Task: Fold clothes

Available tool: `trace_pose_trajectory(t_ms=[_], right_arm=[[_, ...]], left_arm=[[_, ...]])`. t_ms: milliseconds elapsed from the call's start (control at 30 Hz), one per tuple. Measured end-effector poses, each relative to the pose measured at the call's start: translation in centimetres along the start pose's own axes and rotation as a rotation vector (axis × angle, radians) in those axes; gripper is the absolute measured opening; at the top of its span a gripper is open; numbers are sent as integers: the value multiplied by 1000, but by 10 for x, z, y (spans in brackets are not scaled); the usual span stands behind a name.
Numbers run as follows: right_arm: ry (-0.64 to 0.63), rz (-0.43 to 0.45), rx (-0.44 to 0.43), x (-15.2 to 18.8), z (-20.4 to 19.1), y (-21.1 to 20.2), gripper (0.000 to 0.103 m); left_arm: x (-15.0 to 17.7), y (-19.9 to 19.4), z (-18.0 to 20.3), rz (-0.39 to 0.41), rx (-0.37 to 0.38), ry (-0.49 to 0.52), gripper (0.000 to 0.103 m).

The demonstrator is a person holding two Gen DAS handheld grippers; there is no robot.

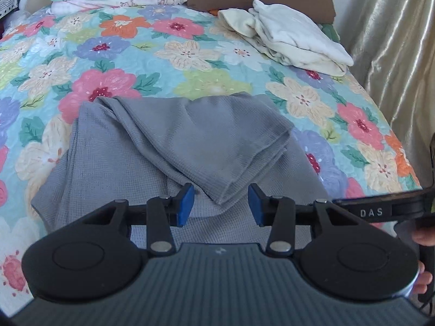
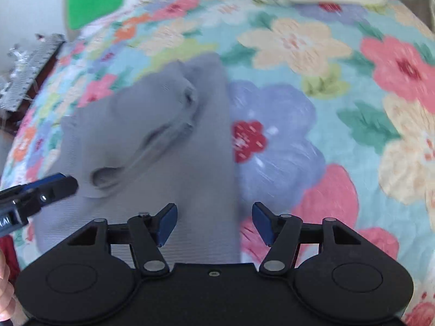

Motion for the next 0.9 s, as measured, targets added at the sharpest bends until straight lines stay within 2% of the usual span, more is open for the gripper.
trace_pose_trajectory(t_ms=[133,167,233,267,300,367,500,567,767,833,900], right_arm=[[99,37,-66,0,9,3,80],[108,51,-78,1,9,3,80],[90,74,-106,2,6,4,79],[80,81,-121,2,3,5,72],[78,90,-140,1,2,6,68],[106,105,-193,1,1,10,50],[116,141,-174,-1,-3,20,36],[107,185,-196,-2,-8,17,26],[48,329,-312,-14,-29,1,22],[12,346,-355,-26,-42,2,22],[-60,345,-358,-37,-59,5,21]], left_arm=[[-9,8,-13,-18,-3,-65,44],[-10,11,-16,-28,-5,-75,44],[-7,29,-24,-109,-34,-106,44],[-4,38,-27,-145,-46,-115,44],[0,42,-30,-139,-43,-113,45],[3,41,-32,-117,-17,-117,54],[3,41,-32,-122,-6,-127,55],[3,40,-33,-123,-2,-132,55],[2,38,-40,-132,20,-159,56],[3,39,-42,-127,26,-165,56],[3,39,-43,-123,32,-168,56]])
Point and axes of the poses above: each gripper's, at about its wrist camera, not at the fingertips, and y roughly the way its jaws point, z to its right, x to its underside, the point moved 1 cm from there along y, roughly the way its jaws point, and after that the axes turned 13 degrees about -y, right-handed, at the moved point
